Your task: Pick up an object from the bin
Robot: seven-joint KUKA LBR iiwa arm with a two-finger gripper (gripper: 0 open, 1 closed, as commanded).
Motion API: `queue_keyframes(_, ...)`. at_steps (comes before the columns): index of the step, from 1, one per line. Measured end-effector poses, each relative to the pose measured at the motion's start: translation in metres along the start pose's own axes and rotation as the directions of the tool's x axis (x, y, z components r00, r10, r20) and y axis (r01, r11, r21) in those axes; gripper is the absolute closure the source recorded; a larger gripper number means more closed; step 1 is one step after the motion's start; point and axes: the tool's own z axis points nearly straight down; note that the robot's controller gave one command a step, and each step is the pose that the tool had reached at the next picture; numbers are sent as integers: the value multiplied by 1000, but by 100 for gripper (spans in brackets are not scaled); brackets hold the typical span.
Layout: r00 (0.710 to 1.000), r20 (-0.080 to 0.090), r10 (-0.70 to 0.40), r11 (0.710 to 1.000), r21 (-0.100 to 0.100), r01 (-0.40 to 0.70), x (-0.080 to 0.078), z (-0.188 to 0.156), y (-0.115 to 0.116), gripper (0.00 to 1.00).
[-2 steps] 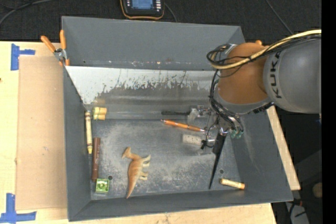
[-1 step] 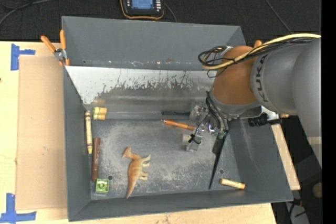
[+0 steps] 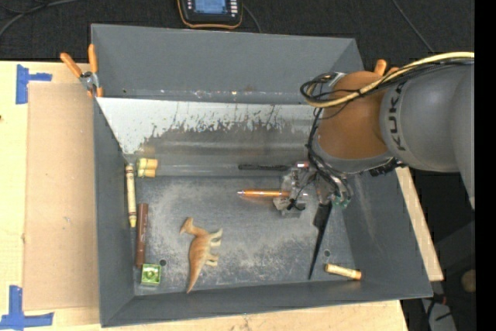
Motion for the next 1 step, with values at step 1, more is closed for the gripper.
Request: queue_keyframes(1, 1000, 0, 0, 1000, 0, 0, 0, 0, 0, 100)
